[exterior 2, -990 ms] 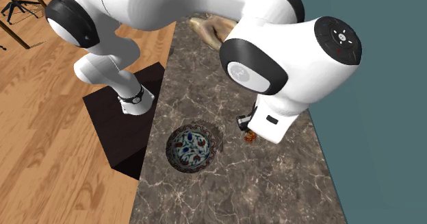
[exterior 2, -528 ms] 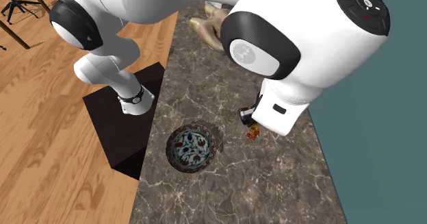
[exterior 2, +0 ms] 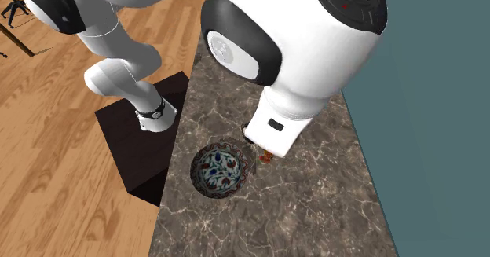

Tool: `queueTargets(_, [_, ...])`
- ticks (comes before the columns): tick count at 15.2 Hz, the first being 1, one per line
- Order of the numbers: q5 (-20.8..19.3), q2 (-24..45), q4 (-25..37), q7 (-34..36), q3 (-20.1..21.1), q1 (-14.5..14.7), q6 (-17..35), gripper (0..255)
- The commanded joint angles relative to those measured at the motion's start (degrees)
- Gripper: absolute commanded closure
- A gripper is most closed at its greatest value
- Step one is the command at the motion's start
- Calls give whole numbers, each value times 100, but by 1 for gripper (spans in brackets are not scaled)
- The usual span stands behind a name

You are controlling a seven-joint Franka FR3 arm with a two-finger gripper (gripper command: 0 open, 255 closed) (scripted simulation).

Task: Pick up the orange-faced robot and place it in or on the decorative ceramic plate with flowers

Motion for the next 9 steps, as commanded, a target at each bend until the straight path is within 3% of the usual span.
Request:
queueTargets(1, [58,-367,-454,-245,-86,-158,84,255])
queueTargets(9, [141,-1687,-2026,-1229,-545,-655,312,255])
